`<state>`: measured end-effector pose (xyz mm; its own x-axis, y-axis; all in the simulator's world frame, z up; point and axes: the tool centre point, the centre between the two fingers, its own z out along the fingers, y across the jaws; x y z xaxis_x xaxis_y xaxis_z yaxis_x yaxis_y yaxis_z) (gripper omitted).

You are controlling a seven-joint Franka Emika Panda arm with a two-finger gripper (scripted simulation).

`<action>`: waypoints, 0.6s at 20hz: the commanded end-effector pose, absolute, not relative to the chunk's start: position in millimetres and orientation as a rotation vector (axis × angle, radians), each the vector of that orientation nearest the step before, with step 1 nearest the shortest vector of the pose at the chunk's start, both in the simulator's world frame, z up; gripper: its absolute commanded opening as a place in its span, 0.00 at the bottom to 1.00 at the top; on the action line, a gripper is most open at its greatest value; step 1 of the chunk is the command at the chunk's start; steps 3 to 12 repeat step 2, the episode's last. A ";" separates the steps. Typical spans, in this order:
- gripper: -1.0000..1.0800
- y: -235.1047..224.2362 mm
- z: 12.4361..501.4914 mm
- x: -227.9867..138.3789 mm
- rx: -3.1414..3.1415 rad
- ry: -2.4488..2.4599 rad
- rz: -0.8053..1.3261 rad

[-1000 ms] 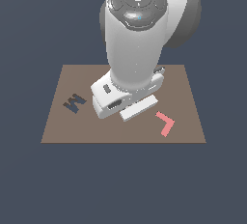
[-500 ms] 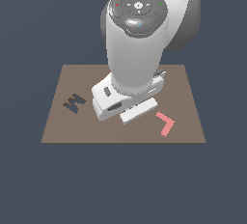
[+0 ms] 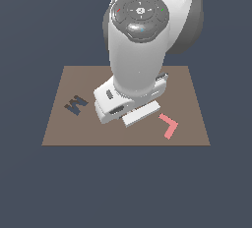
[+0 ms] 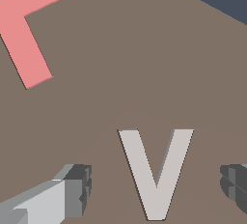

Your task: Insert a designated object into the corresponding slot on a board.

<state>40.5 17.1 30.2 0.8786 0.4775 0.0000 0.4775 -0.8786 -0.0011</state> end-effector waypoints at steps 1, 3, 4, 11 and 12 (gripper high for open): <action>0.96 17.1 30.2 40.5 -3.044 -0.774 0.000; 0.96 17.1 30.2 40.5 -3.044 -0.774 0.000; 0.96 17.1 30.2 40.5 -3.044 -0.774 0.000; 0.96 17.1 30.2 40.5 -3.044 -0.774 0.000; 0.96 17.1 30.2 40.5 -3.044 -0.774 0.000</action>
